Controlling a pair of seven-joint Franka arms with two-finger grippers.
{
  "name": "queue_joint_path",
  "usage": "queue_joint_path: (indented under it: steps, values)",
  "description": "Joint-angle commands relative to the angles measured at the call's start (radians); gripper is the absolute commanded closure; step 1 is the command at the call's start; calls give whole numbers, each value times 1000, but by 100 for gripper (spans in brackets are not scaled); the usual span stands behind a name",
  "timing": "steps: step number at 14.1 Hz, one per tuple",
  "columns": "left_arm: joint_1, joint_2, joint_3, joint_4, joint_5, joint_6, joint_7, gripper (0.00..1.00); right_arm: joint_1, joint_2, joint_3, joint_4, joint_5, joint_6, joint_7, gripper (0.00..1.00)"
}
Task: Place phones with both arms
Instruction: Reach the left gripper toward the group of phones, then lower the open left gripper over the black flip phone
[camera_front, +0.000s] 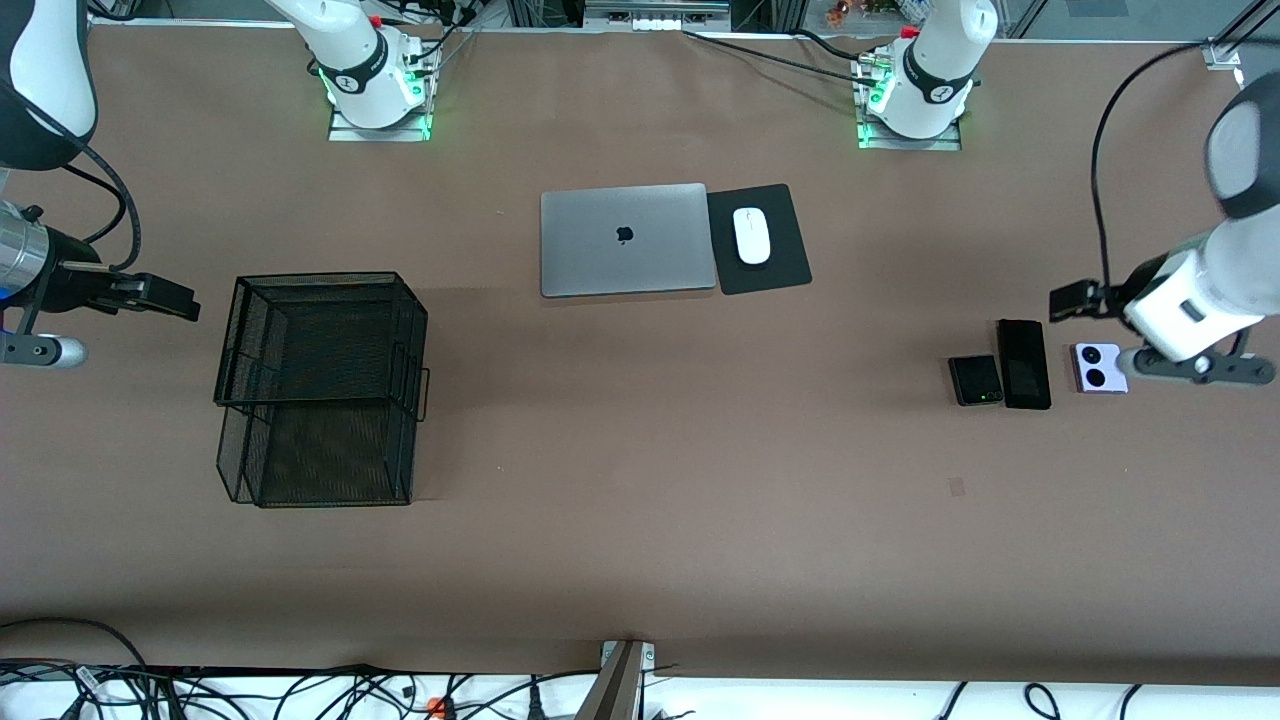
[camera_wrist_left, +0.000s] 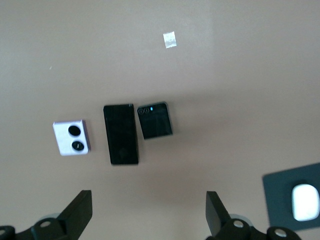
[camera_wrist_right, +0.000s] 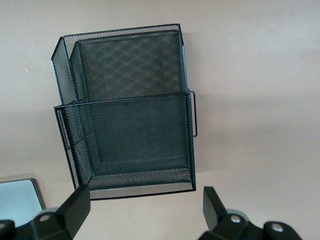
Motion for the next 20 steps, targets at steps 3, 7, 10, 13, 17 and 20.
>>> queue_joint_path:
  steps: [3, 7, 10, 13, 17, 20]
  values:
    - [41, 4, -4, -233, 15, 303, 78, 0, 2, 0, 2, 11, 7, -18, 10, 0]
    - [43, 119, -4, -246, 14, 400, 65, 0, -1, -1, 2, 8, 9, -24, 7, 0]
    - [40, 211, -6, -247, 13, 493, 62, 0, 1, -1, 2, 10, 7, -23, 10, 0]
    - [40, 297, -12, -244, 13, 574, 65, 0, 2, 0, 2, 10, 10, -23, 22, 0]
    - [41, 345, -12, -246, -60, 630, -7, 0, 5, -1, 5, 10, 12, -24, 23, 0]
    - [69, 349, -13, -247, -77, 633, -28, 0, 5, 0, 5, 11, 12, -23, 23, 0]
